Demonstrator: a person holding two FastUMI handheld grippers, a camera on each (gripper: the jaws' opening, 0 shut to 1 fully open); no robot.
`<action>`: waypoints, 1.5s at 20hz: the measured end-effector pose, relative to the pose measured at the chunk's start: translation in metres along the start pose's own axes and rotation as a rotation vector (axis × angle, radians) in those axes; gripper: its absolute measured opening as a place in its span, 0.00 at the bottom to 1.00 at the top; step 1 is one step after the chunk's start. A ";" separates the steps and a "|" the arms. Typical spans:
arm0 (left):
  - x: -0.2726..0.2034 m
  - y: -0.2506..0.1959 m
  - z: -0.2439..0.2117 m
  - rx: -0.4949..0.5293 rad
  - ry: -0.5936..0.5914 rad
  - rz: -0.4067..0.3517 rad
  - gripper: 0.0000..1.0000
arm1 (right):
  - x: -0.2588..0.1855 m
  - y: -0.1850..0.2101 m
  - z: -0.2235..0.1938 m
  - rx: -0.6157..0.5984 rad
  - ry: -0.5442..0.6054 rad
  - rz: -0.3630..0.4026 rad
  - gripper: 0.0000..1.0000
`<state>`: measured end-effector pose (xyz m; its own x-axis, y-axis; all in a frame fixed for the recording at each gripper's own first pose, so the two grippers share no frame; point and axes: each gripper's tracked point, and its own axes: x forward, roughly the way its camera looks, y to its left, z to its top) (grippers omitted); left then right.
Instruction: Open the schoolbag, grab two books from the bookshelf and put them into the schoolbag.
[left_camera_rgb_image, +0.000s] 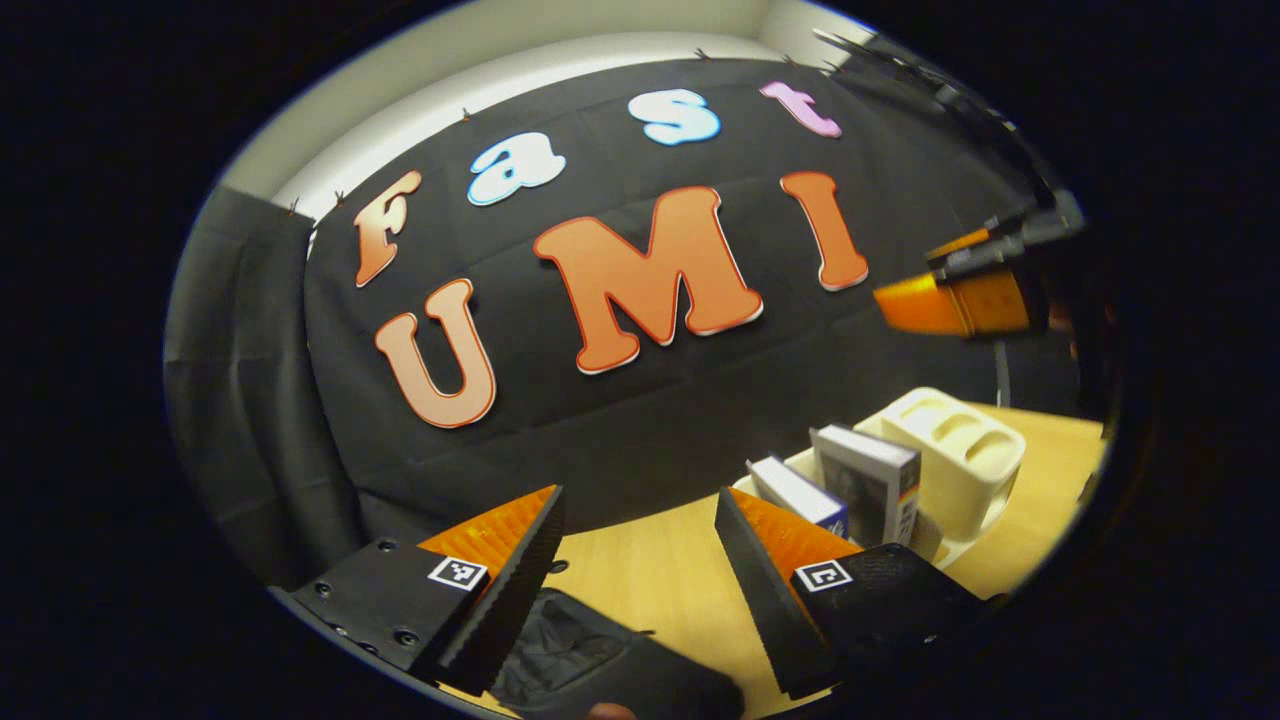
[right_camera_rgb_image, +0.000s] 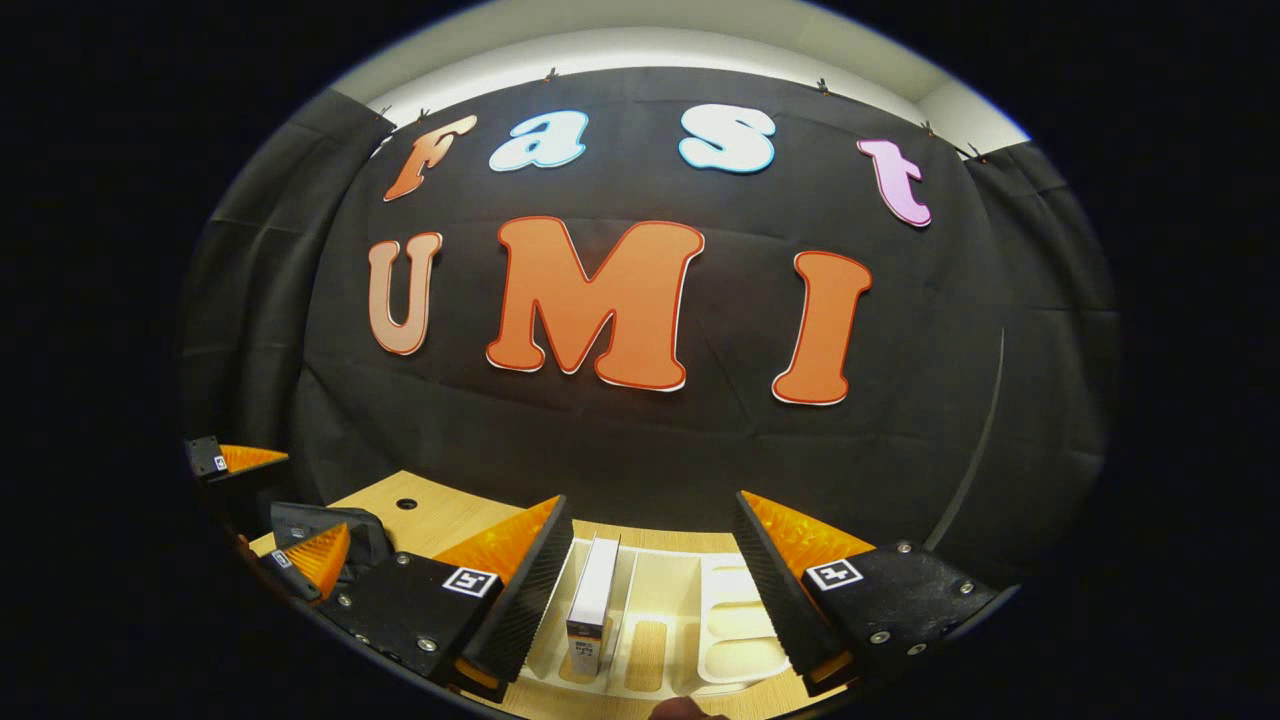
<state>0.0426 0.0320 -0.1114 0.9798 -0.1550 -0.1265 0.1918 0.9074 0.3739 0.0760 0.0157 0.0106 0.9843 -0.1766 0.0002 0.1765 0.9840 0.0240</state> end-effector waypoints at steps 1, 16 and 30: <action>-0.003 -0.004 -0.009 0.022 0.016 -0.009 0.96 | 0.001 -0.003 0.000 -0.006 0.001 -0.013 0.96; -0.039 -0.043 -0.149 0.399 0.243 -0.096 0.98 | 0.015 -0.008 -0.005 -0.030 -0.008 -0.004 0.96; -0.078 -0.055 -0.254 0.521 0.453 -0.164 0.98 | 0.015 -0.001 -0.016 -0.023 0.012 0.007 0.96</action>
<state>-0.0590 0.0935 -0.3551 0.8374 0.0069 -0.5466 0.4483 0.5635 0.6939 0.0909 0.0122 -0.0054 0.9854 -0.1696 -0.0122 0.1697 0.9855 0.0015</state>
